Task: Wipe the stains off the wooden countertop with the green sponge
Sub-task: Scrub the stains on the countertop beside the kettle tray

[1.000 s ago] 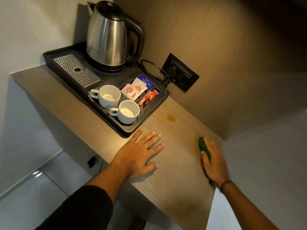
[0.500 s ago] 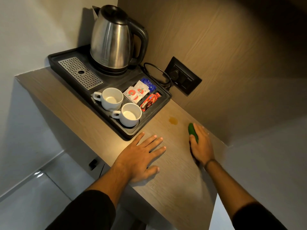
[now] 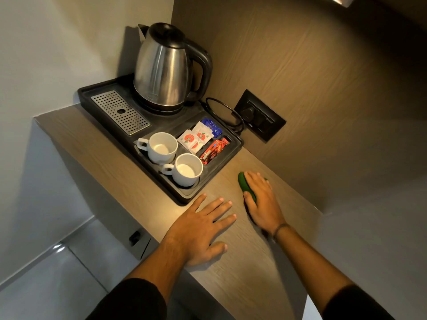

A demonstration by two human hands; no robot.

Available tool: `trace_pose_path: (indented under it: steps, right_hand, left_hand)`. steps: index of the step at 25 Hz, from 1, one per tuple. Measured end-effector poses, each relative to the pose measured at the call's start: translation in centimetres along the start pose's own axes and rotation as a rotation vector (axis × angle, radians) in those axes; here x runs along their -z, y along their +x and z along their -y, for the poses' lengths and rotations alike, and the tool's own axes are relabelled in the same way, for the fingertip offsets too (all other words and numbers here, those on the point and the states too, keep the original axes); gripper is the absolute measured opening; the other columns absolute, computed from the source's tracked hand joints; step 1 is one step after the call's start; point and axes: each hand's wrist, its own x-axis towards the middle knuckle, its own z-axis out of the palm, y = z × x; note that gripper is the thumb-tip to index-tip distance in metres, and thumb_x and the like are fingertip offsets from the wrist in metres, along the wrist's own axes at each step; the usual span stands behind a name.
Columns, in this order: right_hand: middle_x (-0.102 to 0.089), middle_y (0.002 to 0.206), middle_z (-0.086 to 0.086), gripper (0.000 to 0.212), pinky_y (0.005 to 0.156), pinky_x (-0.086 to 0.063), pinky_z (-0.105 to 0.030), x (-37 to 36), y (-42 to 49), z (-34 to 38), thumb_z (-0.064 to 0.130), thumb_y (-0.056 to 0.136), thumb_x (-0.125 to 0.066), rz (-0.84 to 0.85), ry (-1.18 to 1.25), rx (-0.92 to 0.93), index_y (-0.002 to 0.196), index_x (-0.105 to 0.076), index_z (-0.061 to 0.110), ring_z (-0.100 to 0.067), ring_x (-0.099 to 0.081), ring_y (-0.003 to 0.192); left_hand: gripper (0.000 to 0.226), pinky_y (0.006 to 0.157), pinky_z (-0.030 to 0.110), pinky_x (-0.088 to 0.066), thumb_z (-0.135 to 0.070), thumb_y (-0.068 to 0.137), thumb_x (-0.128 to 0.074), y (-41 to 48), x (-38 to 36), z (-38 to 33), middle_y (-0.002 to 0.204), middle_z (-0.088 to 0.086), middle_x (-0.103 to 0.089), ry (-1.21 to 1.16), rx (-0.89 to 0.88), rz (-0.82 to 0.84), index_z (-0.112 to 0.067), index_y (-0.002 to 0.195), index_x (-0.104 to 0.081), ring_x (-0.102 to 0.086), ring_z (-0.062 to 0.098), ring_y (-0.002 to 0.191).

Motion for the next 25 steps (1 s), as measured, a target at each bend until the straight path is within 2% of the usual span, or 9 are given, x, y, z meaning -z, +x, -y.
trace_pose_path:
  steps: [2, 6, 9, 11, 15, 17, 20, 22, 25]
  right_hand:
    - [-0.032, 0.168, -0.001, 0.058, 0.127, -0.01, -0.047, 0.7, -3.0, -1.9, 0.031, 0.106, -0.047, 0.017, 0.0, 0.061, 0.161, -0.03, 0.03, -0.022, -0.019, 0.157]
    - [-0.036, 0.165, -0.011, 0.057, 0.127, -0.014, -0.054, 1.8, 1.8, -1.2, 0.018, 0.105, -0.054, -0.025, 0.013, -0.184, 0.158, -0.036, 0.018, -0.033, -0.023, 0.155]
    - [-0.033, 0.167, -0.005, 0.058, 0.127, -0.01, -0.05, -0.1, 1.1, 1.1, 0.028, 0.105, -0.049, 0.025, 0.011, 0.003, 0.161, -0.031, 0.025, -0.026, -0.02, 0.157]
    - [-0.032, 0.168, 0.0, 0.058, 0.128, -0.009, -0.049, 0.0, -2.3, -0.8, 0.036, 0.105, -0.043, 0.042, 0.004, 0.082, 0.161, -0.028, 0.031, -0.021, -0.018, 0.157]
    - [-0.036, 0.166, -0.009, 0.056, 0.126, -0.015, -0.055, 1.6, 1.8, -1.3, 0.022, 0.105, -0.053, -0.028, 0.015, -0.173, 0.158, -0.037, 0.019, -0.031, -0.024, 0.155]
    - [-0.033, 0.167, -0.007, 0.057, 0.128, -0.01, -0.05, 0.7, 2.1, 0.9, 0.022, 0.105, -0.053, -0.011, 0.041, -0.132, 0.16, -0.034, 0.022, -0.029, -0.02, 0.156]
    - [-0.024, 0.17, 0.009, 0.057, 0.126, -0.001, -0.036, -0.5, -5.7, 0.4, 0.039, 0.107, -0.041, 0.026, 0.012, 0.016, 0.161, -0.023, 0.039, -0.013, -0.009, 0.159]
    - [-0.026, 0.169, 0.009, 0.056, 0.128, -0.007, -0.042, 1.0, -9.5, -2.1, 0.038, 0.107, -0.042, -0.035, 0.012, -0.069, 0.161, -0.026, 0.039, -0.015, -0.012, 0.158]
    - [-0.034, 0.164, -0.006, 0.054, 0.126, -0.016, -0.053, 2.9, -7.1, -2.9, 0.016, 0.105, -0.054, -0.1, 0.021, -0.367, 0.157, -0.039, 0.017, -0.034, -0.023, 0.156]
  left_hand:
    - [0.074, 0.129, 0.061, 0.005, -0.068, 0.103, -0.027, 0.0, -0.1, 0.0, 0.178, -0.002, 0.009, 0.013, 0.001, 0.002, -0.036, 0.166, -0.005, 0.015, 0.018, 0.162]
    - [0.074, 0.13, 0.06, 0.005, -0.068, 0.104, -0.027, 0.1, 0.1, -0.1, 0.178, -0.002, 0.009, 0.024, -0.005, 0.009, -0.035, 0.166, -0.004, 0.014, 0.019, 0.162]
    - [0.073, 0.13, 0.06, 0.006, -0.068, 0.104, -0.027, 0.0, 0.1, 0.0, 0.178, -0.002, 0.009, 0.009, -0.003, 0.008, -0.036, 0.166, -0.004, 0.015, 0.018, 0.162]
    - [0.074, 0.13, 0.06, 0.006, -0.068, 0.104, -0.027, 0.0, 0.0, 0.0, 0.178, -0.002, 0.009, 0.01, -0.001, 0.01, -0.036, 0.166, -0.004, 0.014, 0.018, 0.162]
    - [0.074, 0.13, 0.059, 0.007, -0.068, 0.103, -0.028, 0.0, 0.0, 0.0, 0.178, -0.002, 0.008, 0.021, -0.011, 0.006, -0.035, 0.166, -0.005, 0.014, 0.018, 0.162]
    - [0.074, 0.13, 0.057, 0.008, -0.068, 0.103, -0.028, 0.0, -0.1, 0.1, 0.178, -0.002, 0.006, 0.006, -0.016, -0.007, -0.035, 0.166, -0.007, 0.012, 0.018, 0.162]
    - [0.075, 0.13, 0.058, 0.007, -0.069, 0.103, -0.028, 0.1, -0.1, 0.2, 0.178, -0.002, 0.006, 0.004, -0.018, -0.015, -0.034, 0.166, -0.008, 0.011, 0.018, 0.163]
    - [0.075, 0.13, 0.058, 0.005, -0.07, 0.103, -0.027, 0.1, -0.1, 0.2, 0.178, -0.002, 0.006, 0.015, -0.022, -0.012, -0.034, 0.166, -0.007, 0.011, 0.019, 0.163]
    - [0.076, 0.13, 0.059, 0.005, -0.071, 0.102, -0.024, 0.0, 0.2, 0.2, 0.178, -0.001, 0.008, 0.031, -0.022, 0.011, -0.034, 0.166, -0.004, 0.013, 0.019, 0.162]
